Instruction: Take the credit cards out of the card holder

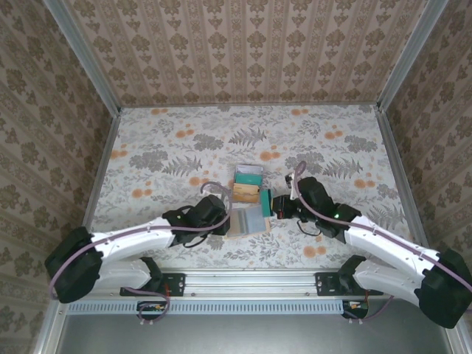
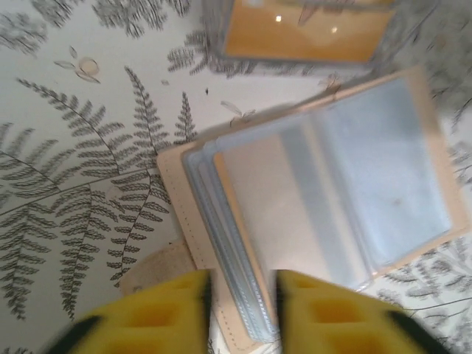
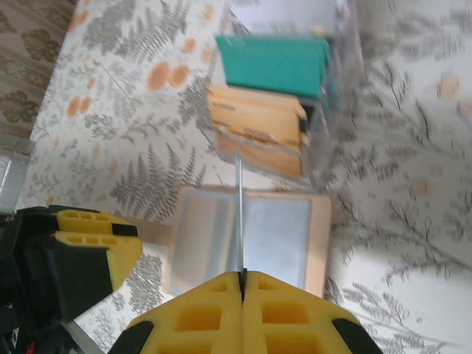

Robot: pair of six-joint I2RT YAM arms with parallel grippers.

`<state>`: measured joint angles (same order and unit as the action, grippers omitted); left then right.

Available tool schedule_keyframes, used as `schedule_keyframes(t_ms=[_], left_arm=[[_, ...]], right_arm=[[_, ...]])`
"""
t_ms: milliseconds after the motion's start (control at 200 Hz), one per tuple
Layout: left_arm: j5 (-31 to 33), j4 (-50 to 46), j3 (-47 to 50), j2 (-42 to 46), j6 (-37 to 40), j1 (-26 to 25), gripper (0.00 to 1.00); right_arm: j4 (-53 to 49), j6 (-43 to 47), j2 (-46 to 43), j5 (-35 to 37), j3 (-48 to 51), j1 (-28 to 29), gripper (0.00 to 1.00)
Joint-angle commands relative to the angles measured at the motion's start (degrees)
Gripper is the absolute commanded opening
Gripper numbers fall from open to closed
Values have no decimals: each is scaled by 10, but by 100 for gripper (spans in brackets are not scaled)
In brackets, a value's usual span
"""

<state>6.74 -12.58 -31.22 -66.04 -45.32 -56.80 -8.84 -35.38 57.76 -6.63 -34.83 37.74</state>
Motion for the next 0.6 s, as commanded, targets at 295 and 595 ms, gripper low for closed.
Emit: schedule_keyframes(t_ms=[295,595], left_arm=[[91,-62,71,260,19,26,100],[106,-97,119,412,37,40,100]], right_arm=[[-152,355,142,-40,-230,8,0],[-251,594,260,-8,-369,39,0]])
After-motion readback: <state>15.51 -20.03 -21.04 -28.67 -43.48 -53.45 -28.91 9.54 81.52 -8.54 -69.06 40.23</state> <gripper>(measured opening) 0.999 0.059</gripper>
